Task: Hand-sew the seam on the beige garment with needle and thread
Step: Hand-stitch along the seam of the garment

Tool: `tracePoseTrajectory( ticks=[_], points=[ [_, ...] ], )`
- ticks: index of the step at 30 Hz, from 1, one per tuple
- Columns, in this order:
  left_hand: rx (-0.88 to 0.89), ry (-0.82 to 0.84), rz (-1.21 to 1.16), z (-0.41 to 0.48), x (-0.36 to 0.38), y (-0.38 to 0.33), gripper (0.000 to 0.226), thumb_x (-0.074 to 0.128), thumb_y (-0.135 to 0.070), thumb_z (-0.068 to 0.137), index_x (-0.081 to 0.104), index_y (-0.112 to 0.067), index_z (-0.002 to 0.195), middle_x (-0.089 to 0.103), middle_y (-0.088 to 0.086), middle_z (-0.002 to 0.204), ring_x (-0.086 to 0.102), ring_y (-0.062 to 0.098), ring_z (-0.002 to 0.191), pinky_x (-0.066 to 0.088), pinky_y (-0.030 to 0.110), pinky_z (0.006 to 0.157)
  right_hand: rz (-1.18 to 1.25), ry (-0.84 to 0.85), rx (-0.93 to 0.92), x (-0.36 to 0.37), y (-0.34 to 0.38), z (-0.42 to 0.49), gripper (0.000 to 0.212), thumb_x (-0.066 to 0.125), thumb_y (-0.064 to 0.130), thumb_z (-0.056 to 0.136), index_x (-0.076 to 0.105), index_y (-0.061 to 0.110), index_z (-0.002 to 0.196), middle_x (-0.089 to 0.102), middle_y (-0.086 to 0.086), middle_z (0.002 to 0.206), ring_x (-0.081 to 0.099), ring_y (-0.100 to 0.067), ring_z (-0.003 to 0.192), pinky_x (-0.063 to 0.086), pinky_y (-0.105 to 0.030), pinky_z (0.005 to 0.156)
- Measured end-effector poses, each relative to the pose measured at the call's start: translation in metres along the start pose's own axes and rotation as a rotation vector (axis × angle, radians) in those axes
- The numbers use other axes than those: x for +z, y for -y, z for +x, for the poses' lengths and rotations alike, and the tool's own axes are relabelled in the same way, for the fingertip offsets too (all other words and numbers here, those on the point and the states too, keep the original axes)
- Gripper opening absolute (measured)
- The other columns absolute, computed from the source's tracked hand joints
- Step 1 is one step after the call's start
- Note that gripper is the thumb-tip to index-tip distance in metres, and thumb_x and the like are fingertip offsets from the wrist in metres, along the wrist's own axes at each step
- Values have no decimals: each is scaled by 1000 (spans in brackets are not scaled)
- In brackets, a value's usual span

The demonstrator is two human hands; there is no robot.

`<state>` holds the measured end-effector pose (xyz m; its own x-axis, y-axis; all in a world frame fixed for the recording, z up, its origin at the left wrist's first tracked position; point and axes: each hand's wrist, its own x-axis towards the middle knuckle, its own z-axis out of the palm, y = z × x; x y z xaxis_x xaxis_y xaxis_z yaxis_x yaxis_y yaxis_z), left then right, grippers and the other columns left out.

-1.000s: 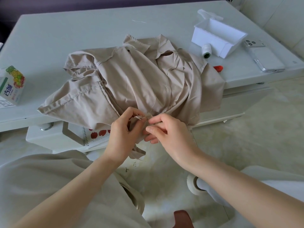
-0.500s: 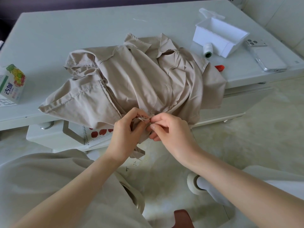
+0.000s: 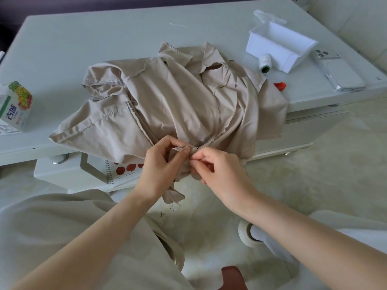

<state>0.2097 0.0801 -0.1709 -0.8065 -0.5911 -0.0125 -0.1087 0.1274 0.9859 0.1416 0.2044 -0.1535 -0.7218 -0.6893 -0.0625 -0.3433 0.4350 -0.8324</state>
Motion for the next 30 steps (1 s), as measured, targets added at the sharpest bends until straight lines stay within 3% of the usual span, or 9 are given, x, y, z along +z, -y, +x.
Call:
tracePoseTrajectory(
  ticks=[4, 10, 12, 14, 17, 20, 24, 26, 30],
  points=[
    [-32, -56, 23, 5, -2, 4, 6, 63, -11, 90, 63, -8, 84, 65, -10, 67, 56, 13, 65, 49, 24, 58, -169, 52, -69, -3, -1, -6, 12, 58, 25, 92, 65, 19, 84, 68, 11, 70, 59, -3, 65, 46, -23, 62],
    [-64, -139, 36, 8, -3, 7, 8, 63, -11, 90, 63, -7, 83, 67, 19, 83, 56, 20, 73, 52, 33, 68, -344, 84, -223, -5, -15, -22, 12, 60, 29, 91, 63, 20, 84, 65, 7, 69, 53, -11, 66, 43, -29, 61],
    [-63, -131, 42, 8, -2, 7, 8, 64, -11, 90, 63, -9, 82, 67, 13, 80, 57, 16, 72, 51, 25, 64, -366, 106, -231, -4, -20, -27, 9, 59, 28, 91, 63, 22, 86, 64, 6, 75, 56, -12, 72, 48, -34, 62],
    [-60, -123, 47, 8, -1, 7, 10, 64, -10, 89, 62, -10, 80, 67, 2, 76, 57, 12, 70, 50, 16, 57, -367, 152, -235, -3, -22, -31, 11, 57, 26, 93, 66, 22, 96, 67, 4, 89, 60, -13, 85, 51, -33, 72],
    [-68, -128, 33, 9, -1, 8, 10, 64, -10, 90, 63, -10, 80, 67, 7, 78, 59, 15, 72, 51, 23, 65, -363, 256, -232, -2, -25, -37, 30, 48, 25, 98, 59, 21, 125, 55, 11, 133, 55, -5, 110, 40, -14, 87],
    [-72, -137, 15, 9, -3, 7, 10, 63, -11, 91, 63, -9, 81, 67, 18, 81, 59, 18, 72, 51, 29, 68, -347, 254, -312, 0, -29, -44, 29, 46, 24, 98, 60, 19, 123, 35, 13, 150, 53, 2, 93, 32, -7, 75],
    [-74, -88, 10, 7, -4, 3, 10, 63, -12, 91, 63, -11, 81, 67, -3, 69, 59, 15, 69, 51, 29, 63, -273, 118, -363, -1, -25, -39, 32, 38, 27, 96, 56, 15, 120, 41, 6, 142, 51, -1, 108, 35, -5, 86],
    [-80, -34, 8, 4, -3, 1, 8, 63, -13, 90, 63, -9, 83, 66, 6, 69, 57, 21, 67, 51, 36, 60, -182, -30, -330, -1, -18, -25, 32, 40, 27, 96, 57, 11, 118, 47, 4, 126, 50, -6, 110, 38, -13, 94],
    [-75, 66, -21, 1, -2, -2, 7, 62, -12, 90, 64, -7, 86, 68, 16, 74, 60, 28, 68, 53, 54, 67, -28, -104, -42, -6, 6, 5, 24, 48, 24, 97, 66, 9, 101, 54, 6, 94, 51, -2, 84, 40, -10, 77]
  ],
)
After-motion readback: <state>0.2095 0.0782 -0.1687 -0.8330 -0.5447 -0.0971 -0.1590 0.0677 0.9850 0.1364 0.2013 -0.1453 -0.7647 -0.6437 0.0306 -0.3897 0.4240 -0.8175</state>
